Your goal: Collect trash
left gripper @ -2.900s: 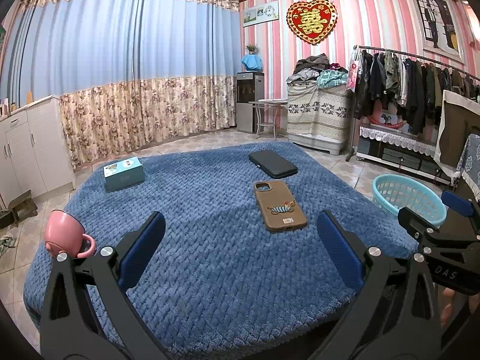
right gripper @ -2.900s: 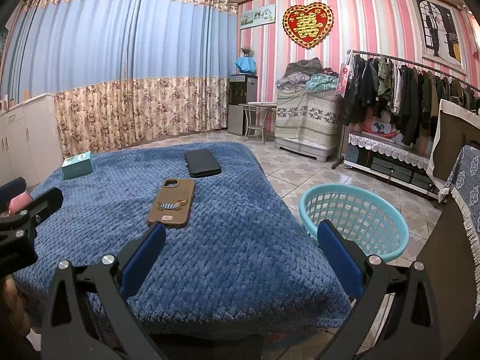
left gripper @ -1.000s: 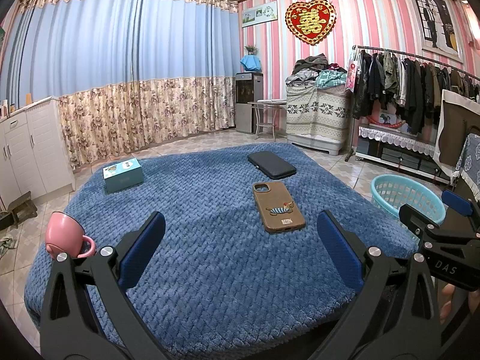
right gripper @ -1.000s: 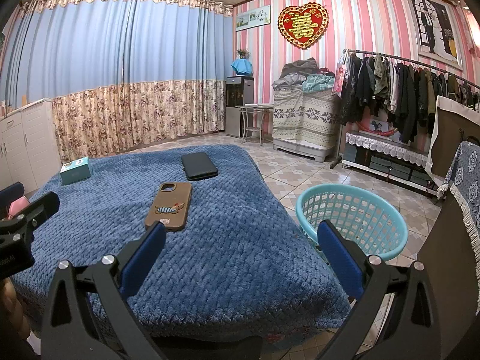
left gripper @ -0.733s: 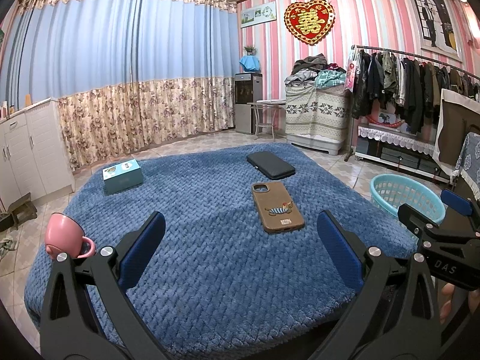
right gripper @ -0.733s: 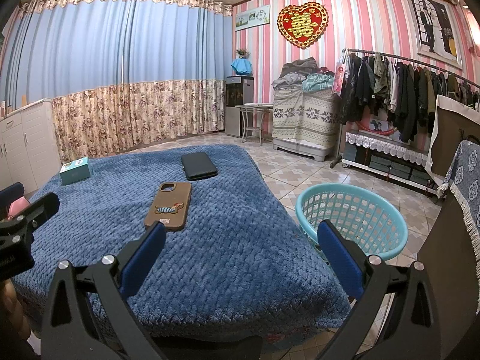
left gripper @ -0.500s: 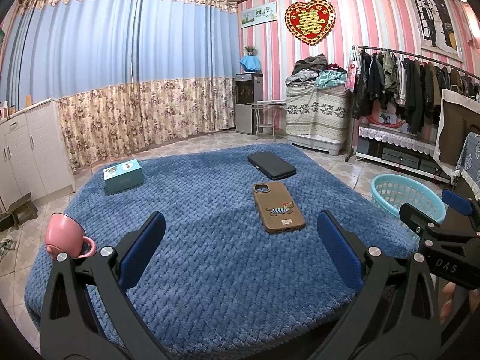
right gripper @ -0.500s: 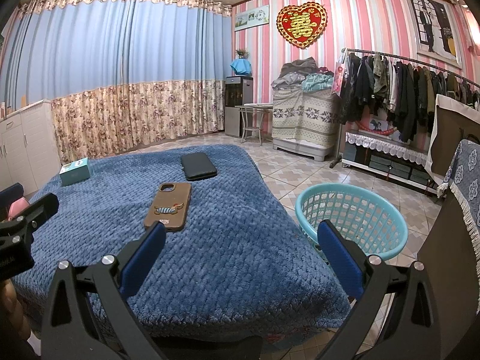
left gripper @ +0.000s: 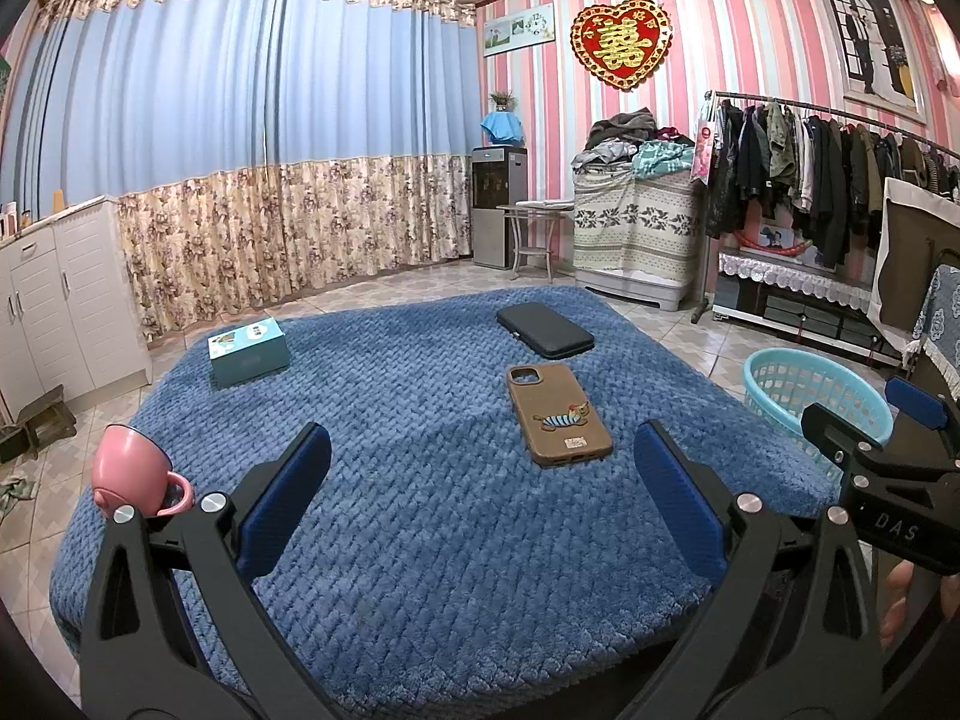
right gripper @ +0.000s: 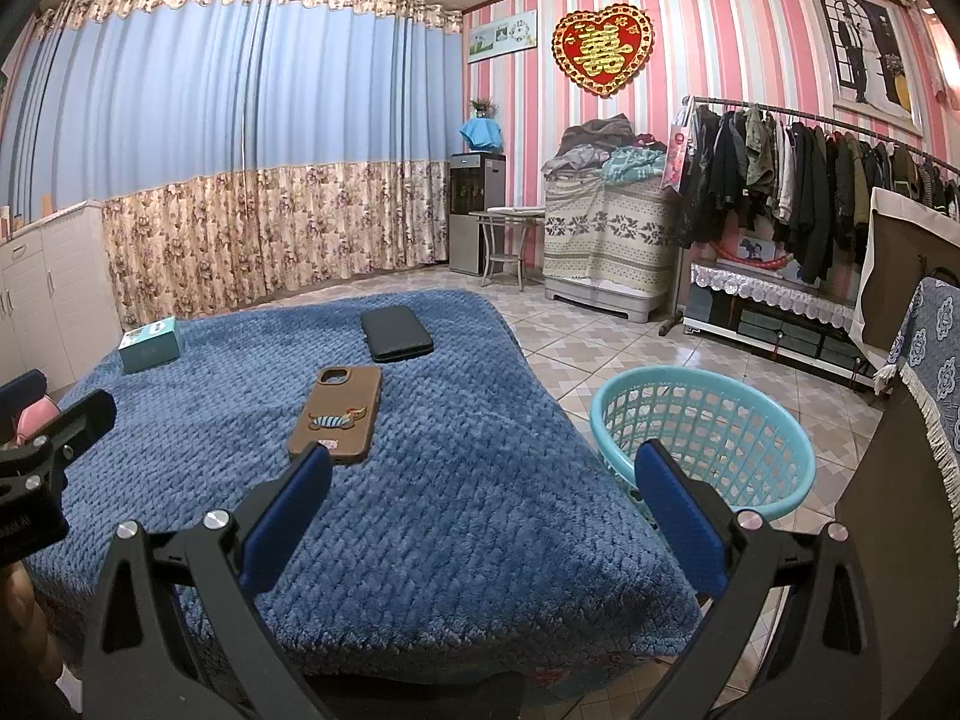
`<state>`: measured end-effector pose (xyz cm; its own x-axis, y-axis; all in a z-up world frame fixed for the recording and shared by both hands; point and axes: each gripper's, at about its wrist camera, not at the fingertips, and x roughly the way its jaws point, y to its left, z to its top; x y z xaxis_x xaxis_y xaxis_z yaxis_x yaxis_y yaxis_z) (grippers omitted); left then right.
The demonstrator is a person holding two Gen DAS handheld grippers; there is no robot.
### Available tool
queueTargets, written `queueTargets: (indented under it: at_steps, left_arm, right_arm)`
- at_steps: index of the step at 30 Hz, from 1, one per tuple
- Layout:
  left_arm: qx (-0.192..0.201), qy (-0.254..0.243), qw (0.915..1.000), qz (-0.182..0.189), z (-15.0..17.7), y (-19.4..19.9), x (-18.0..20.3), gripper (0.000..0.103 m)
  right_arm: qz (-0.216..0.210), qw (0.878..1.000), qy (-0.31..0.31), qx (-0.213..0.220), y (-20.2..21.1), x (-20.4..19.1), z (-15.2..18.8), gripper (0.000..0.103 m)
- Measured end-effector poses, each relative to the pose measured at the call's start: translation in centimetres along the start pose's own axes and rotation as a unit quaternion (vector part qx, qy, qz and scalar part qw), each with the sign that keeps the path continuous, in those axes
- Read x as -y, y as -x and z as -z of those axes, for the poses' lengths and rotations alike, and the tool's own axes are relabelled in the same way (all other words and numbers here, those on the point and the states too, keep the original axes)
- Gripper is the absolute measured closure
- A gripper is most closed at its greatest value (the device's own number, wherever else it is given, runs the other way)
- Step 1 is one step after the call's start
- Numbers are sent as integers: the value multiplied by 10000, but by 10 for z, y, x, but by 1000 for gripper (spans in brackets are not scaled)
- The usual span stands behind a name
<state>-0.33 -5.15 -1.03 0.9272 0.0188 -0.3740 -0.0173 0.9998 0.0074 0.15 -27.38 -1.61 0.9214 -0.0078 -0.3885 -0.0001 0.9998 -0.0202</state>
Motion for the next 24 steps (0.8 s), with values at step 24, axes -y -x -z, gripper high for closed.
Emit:
queueTargets:
  at_steps: [24]
  left_arm:
    - [40,-15,10000,8,-5,-2,2,5]
  right_arm:
    - [-4,10000,-13,0,0,0,1,4]
